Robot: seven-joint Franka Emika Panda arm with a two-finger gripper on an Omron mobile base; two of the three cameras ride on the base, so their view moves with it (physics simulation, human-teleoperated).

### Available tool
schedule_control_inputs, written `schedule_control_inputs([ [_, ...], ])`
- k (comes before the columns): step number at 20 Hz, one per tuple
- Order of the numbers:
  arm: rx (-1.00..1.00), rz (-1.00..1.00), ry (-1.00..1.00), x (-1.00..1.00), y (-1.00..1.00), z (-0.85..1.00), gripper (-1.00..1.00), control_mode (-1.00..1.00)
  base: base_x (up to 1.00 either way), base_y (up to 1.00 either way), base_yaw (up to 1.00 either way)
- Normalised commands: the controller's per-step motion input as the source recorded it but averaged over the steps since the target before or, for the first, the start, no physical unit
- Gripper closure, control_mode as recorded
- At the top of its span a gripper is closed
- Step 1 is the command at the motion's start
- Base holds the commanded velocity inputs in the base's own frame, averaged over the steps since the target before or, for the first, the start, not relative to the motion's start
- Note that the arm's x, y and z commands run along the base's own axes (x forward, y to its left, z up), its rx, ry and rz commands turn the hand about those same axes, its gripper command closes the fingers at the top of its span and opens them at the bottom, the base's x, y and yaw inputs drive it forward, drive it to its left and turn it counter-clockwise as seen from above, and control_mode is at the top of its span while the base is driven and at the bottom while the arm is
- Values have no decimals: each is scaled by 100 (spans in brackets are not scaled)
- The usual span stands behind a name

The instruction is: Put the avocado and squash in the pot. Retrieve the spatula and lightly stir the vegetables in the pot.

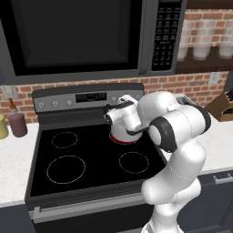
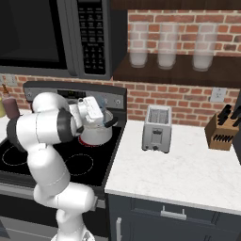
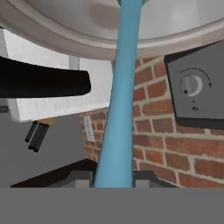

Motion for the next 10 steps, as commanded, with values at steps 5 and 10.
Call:
schedule_control_inputs([
  [5, 5, -9, -15, 0, 22, -59, 100, -100, 0, 0, 0],
  [10, 12, -13, -7, 0, 53, -23, 100, -100, 0, 0, 0],
])
